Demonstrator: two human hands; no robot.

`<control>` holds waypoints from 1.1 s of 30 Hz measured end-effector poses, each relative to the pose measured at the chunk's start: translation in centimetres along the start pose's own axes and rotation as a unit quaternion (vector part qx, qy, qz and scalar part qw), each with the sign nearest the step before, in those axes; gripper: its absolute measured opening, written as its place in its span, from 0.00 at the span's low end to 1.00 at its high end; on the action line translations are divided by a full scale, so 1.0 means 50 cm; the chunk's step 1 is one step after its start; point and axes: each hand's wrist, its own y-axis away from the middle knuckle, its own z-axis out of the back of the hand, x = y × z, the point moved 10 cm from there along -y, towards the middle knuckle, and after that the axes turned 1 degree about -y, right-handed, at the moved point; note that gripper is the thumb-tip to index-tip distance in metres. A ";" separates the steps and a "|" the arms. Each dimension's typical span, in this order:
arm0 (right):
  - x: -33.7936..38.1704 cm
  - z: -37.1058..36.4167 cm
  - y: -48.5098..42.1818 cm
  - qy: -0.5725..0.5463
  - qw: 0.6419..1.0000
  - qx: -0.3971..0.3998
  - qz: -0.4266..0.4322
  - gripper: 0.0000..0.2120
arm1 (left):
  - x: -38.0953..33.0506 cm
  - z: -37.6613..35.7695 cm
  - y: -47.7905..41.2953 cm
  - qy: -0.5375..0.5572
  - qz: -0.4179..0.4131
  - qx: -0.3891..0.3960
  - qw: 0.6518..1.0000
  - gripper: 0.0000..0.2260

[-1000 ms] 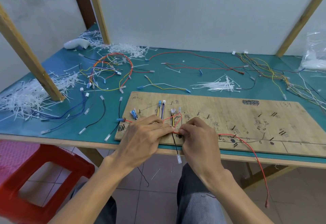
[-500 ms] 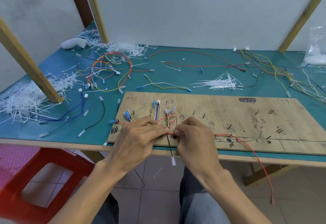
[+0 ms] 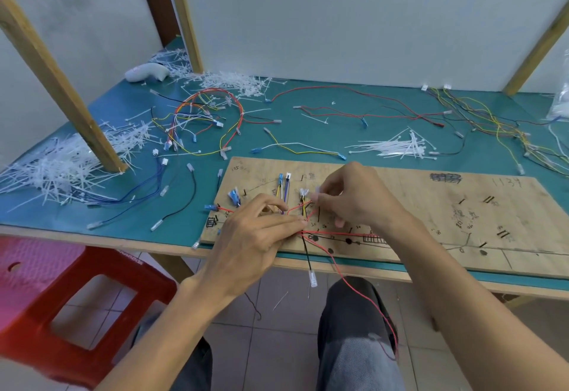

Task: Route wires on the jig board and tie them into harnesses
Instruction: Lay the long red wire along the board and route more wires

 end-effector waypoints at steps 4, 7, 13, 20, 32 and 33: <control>0.009 0.003 -0.008 -0.058 0.996 -0.066 0.028 0.09 | -0.002 -0.010 0.005 0.025 0.006 0.009 1.000 0.13; 0.015 0.004 -0.009 -0.056 0.992 -0.111 0.034 0.06 | -0.005 -0.008 0.007 0.029 0.003 0.004 1.000 0.12; 0.021 0.017 -0.001 -0.012 0.982 -0.181 0.046 0.06 | -0.005 -0.008 0.010 0.023 0.011 -0.005 1.000 0.10; 0.034 0.008 -0.021 0.006 0.981 -0.172 0.086 0.04 | -0.016 0.000 0.010 0.003 0.007 -0.012 1.000 0.11; 0.002 -0.017 -0.033 -0.197 0.966 -0.143 0.092 0.04 | -0.016 -0.003 0.011 -0.002 -0.001 -0.014 1.000 0.10; 0.002 -0.017 -0.032 -0.201 0.965 -0.144 0.092 0.04 | -0.016 -0.003 0.010 0.000 -0.002 -0.012 1.000 0.10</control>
